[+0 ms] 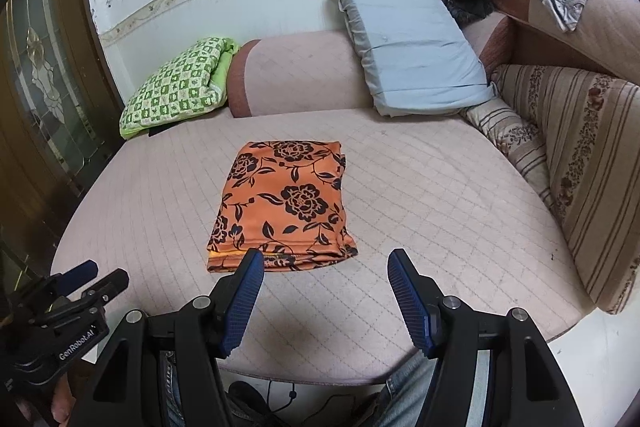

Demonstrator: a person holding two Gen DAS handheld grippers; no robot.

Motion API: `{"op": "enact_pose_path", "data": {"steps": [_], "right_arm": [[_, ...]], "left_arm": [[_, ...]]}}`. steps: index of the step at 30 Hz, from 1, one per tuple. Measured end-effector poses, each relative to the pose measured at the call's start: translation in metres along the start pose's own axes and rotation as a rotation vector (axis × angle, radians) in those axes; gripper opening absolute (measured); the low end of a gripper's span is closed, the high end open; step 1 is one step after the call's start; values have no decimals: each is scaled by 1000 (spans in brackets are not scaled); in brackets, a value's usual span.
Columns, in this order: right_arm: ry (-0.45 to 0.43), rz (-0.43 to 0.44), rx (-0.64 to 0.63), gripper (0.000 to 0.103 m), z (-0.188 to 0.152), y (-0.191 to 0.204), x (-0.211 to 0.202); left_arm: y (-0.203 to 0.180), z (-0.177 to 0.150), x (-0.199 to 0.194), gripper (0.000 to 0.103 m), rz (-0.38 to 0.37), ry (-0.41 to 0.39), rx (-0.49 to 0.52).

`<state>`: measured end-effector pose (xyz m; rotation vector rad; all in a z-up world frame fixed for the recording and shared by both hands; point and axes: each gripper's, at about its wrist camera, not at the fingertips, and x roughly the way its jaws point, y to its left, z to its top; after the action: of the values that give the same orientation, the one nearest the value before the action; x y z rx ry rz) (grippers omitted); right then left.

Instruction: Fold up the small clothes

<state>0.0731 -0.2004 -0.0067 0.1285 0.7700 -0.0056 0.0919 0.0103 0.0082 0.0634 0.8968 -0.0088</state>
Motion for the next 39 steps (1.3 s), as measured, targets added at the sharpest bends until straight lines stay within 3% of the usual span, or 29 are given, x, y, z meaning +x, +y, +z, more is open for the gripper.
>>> {"op": "enact_pose_path", "data": {"steps": [16, 39], "right_arm": [[6, 6, -30, 62, 7, 7, 12], [-22, -1, -49, 62, 0, 21, -9]], "left_arm": [[-3, 2, 6, 49, 20, 3, 15], [3, -9, -22, 49, 27, -37, -2]]}}
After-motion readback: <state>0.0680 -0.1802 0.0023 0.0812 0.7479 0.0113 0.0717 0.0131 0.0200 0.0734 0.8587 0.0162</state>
